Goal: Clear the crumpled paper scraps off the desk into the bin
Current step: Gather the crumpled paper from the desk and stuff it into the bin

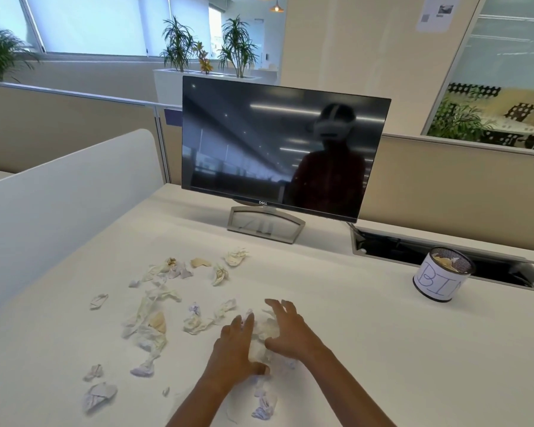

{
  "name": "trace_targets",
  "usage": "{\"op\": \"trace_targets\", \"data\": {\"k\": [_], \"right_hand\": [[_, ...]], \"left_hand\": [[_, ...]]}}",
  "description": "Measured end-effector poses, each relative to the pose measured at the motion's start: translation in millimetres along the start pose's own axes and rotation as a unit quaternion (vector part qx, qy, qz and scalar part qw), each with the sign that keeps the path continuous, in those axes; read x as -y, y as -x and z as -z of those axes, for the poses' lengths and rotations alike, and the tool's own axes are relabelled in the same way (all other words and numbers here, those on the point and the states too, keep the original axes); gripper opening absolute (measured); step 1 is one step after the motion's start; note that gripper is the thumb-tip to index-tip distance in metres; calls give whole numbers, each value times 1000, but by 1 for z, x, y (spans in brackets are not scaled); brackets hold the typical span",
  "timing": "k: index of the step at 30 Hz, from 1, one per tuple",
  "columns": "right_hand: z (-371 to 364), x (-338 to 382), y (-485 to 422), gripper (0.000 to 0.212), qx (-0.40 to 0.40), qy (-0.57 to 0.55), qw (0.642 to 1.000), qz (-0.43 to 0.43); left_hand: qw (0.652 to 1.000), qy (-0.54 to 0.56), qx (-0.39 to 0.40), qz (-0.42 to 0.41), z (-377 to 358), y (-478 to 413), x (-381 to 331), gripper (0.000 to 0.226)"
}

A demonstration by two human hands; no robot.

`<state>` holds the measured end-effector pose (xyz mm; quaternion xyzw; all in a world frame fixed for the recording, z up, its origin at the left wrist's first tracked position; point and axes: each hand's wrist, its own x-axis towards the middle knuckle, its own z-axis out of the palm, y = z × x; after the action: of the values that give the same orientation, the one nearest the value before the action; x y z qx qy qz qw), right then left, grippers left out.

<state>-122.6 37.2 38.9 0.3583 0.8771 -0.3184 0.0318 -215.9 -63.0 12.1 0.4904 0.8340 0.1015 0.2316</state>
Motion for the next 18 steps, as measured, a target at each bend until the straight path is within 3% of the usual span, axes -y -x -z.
{"op": "trace_targets", "data": {"k": [2,8,13,18], "right_hand": [[-2,-2,-4,73,13,50,999,15],[-15,-15,-12,33,-72,183,977,79],[-1,-43,-7,27,-123,101,986,47],[22,-75,6,20,-185,-39,982,6]], "left_hand": [[1000,9,-15,-13,-1,-4,-2,99],[993,72,-90,-34,-10,-10,-14,55],[981,133,-141,-24,-17,-17,-35,28],[983,143,-111,-43,-24,-17,-49,38]]}}
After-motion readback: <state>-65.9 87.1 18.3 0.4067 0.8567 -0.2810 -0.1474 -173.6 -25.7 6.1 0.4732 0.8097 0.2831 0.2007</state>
